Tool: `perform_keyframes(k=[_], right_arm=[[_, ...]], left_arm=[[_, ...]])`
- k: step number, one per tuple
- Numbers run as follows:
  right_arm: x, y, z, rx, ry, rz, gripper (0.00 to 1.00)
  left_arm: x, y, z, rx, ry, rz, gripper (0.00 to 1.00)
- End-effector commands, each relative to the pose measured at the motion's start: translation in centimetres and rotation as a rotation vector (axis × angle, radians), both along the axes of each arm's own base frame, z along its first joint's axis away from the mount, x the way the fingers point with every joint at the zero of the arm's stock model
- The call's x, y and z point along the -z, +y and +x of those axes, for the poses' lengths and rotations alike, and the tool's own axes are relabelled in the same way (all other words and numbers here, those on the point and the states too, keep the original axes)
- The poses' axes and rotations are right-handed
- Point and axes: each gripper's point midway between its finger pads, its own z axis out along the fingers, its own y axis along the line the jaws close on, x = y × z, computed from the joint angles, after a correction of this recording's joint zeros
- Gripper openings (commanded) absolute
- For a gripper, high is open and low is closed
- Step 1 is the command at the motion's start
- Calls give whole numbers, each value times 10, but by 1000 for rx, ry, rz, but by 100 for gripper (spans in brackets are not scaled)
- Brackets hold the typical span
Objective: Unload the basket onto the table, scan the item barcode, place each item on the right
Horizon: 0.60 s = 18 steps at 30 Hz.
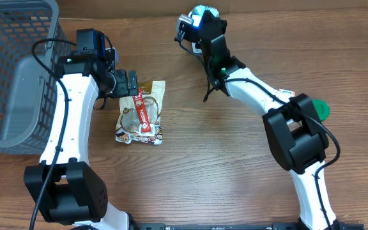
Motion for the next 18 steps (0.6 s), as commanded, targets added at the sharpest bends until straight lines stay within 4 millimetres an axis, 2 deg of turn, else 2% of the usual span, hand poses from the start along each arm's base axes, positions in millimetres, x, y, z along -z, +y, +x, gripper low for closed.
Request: perform_keyframes(k=[1, 9, 18], right_arm=[[-11, 0, 4, 16, -33, 15, 4], [-35, -3, 7, 37, -124, 65, 3], [-13, -5, 5, 61, -35, 133, 4]], left_arm=[[1, 2, 1, 21, 1, 14, 100], [1, 2, 1, 20, 1, 14, 100], [1, 3, 1, 19, 1, 14, 100]])
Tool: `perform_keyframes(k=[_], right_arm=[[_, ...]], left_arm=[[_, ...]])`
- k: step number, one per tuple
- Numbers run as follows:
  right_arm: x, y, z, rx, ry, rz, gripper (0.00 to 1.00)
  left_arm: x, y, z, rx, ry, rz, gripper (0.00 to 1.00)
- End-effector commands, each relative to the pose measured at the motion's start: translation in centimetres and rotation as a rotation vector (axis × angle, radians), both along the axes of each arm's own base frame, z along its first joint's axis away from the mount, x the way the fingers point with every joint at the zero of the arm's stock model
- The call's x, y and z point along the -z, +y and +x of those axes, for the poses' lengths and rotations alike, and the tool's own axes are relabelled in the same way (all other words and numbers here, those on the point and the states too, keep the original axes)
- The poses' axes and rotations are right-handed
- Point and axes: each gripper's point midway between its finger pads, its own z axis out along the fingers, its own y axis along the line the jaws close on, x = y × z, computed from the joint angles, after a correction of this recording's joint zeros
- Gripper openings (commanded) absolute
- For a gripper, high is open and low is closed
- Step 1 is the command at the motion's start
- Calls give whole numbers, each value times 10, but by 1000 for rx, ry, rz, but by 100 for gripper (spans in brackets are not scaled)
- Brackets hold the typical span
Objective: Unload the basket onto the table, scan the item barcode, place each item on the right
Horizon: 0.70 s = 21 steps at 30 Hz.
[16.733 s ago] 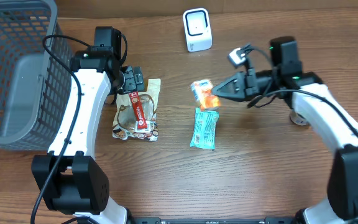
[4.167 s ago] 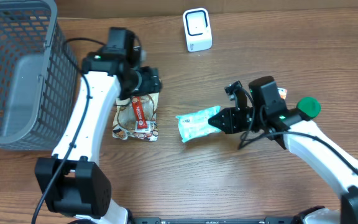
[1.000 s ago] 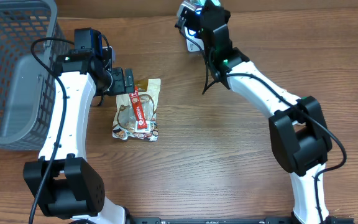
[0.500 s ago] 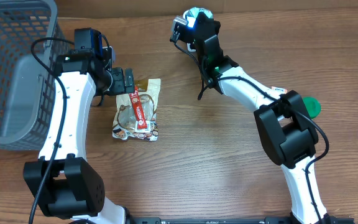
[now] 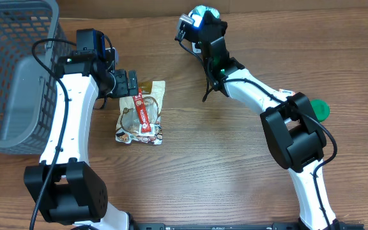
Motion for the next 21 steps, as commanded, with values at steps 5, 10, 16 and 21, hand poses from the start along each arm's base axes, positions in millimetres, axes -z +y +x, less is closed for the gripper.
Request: perform_keyframes(k=[5, 10, 16, 21], right_arm=[[-1, -3, -1, 31, 39, 57, 4], [22, -7, -7, 34, 128, 5, 4], [24, -4, -9, 31, 140, 21, 4], [-2, -13, -6, 100, 69, 114, 4]], left_arm=[[1, 2, 1, 21, 1, 14, 100], [1, 2, 1, 21, 1, 14, 100], [1, 2, 1, 20, 1, 14, 100], [1, 2, 1, 20, 1, 14, 100]])
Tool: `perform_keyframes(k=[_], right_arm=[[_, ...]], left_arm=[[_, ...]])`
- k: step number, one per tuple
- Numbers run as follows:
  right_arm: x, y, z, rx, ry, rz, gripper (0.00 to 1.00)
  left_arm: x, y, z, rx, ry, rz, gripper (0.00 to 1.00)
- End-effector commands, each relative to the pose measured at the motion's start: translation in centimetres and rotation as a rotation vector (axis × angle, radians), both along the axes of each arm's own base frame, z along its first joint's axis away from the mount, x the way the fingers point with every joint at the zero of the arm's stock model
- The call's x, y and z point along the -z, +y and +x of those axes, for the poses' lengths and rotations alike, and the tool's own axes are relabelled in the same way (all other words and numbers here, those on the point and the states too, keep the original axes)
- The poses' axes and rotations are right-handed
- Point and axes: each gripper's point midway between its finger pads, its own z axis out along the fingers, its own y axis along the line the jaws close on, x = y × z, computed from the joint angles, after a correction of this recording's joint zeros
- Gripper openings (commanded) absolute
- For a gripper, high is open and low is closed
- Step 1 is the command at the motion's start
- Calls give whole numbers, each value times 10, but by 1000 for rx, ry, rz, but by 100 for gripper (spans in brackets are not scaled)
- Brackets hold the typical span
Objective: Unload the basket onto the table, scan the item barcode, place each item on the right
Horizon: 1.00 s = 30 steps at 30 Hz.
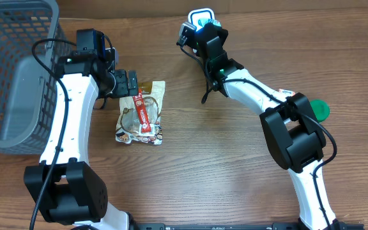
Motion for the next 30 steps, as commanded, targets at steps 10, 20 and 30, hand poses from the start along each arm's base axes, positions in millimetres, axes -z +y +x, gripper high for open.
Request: perform_keyframes(k=[10, 20, 30], right_arm=[[-144, -11, -30, 43, -105, 396, 4], [-107, -22, -129, 29, 489, 611, 4], [5, -78, -255, 205, 1243, 581, 4]], left_arm=[[1, 2, 1, 20, 1, 14, 100], [1, 2, 1, 20, 1, 14, 100], [1, 2, 1, 20, 1, 14, 100]])
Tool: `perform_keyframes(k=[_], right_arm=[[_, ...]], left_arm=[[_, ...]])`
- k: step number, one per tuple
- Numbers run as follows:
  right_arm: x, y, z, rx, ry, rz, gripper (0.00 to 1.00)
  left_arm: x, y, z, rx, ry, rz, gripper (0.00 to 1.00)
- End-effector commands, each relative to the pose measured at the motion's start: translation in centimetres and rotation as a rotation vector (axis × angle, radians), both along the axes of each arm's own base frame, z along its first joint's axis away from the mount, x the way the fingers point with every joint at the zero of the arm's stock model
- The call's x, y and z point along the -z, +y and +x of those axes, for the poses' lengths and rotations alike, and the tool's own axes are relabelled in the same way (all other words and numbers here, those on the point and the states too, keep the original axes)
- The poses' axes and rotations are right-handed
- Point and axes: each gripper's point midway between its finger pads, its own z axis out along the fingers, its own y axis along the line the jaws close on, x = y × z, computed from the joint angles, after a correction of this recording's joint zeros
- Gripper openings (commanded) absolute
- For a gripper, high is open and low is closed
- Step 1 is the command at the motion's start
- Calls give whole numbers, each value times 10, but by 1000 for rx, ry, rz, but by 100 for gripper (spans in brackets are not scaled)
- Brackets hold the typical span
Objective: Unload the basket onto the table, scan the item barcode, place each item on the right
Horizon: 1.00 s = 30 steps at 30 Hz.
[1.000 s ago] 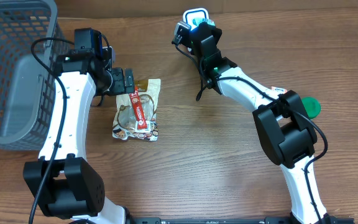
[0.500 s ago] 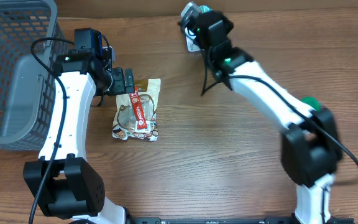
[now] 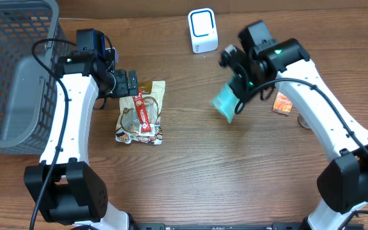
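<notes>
A white barcode scanner (image 3: 202, 30) with a blue-rimmed face stands at the back middle of the table. My right gripper (image 3: 236, 96) hangs right of and in front of it, shut on a pale teal packet (image 3: 224, 103) that dangles over the wood. A clear snack packet (image 3: 142, 113) with a red label lies flat at the left centre. My left gripper (image 3: 133, 84) rests at that packet's top left corner, its fingers apart and holding nothing.
A grey mesh basket (image 3: 11, 70) fills the left edge beside the left arm. A small orange box (image 3: 282, 102) lies on the table under the right forearm, with a pale round object (image 3: 303, 121) just below it.
My right gripper has moved from the scanner at the back to the middle right of the table, with the teal packet in it. The scanner now shows whole. The left arm has not moved.
At first my right gripper held the teal packet right over the scanner, hiding it, and stayed there. Then the scanner's blue-rimmed face showed beside the gripper. Now the gripper holds the packet well away to the front right. The left arm and snack packet stayed put.
</notes>
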Motion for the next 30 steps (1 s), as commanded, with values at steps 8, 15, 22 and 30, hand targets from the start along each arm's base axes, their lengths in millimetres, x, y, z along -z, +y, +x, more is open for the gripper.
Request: perform_keyframes(k=[8, 15, 22, 30], right_arm=[[56, -37, 4, 107, 52, 14, 4], [65, -47, 18, 127, -15, -26, 7], [71, -48, 21, 130, -37, -31, 41], [59, -37, 57, 296, -148, 58, 53]], left_arm=[[1, 2, 1, 20, 1, 14, 100], [1, 2, 1, 20, 1, 14, 100], [1, 2, 1, 20, 1, 14, 100], [1, 2, 1, 20, 1, 14, 100]])
